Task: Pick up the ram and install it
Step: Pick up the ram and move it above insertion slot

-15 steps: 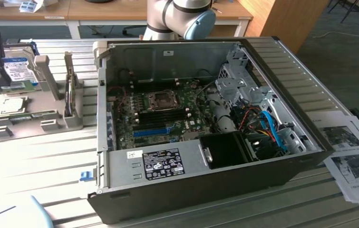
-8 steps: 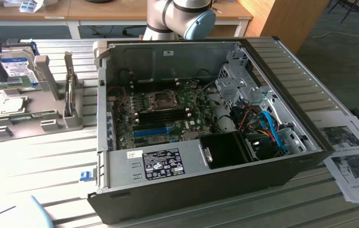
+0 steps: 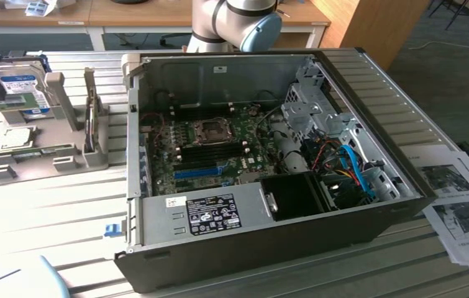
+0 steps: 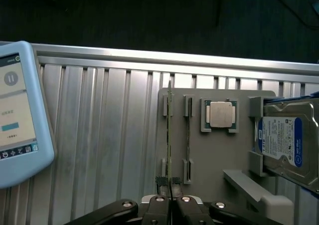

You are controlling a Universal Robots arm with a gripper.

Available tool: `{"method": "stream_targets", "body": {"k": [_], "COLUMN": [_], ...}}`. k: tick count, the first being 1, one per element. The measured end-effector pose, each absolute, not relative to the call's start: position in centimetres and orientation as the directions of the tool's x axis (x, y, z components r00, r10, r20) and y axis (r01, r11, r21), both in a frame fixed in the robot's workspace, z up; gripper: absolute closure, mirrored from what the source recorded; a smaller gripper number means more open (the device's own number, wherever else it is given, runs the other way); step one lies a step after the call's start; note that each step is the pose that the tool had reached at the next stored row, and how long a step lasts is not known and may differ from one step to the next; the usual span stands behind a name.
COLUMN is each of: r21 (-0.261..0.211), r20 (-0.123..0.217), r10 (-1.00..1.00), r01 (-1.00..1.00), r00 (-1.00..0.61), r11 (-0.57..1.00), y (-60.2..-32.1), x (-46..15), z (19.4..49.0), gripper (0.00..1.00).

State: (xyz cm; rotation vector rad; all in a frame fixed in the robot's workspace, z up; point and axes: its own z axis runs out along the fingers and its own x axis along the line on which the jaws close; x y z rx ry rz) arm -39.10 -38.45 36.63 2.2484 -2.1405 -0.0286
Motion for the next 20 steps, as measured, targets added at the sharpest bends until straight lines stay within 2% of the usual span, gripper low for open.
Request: {"method": "stream_targets", "body": {"k": [20], "r21": [0.040], "r20": [0.017], "r10": [-0.999], "r01": [-0.998], "r00": [0.049], "r11": [-0.048], "y": [-38.4], "x": [-39.1], "z": [39.2], "gripper": [0.89]}}
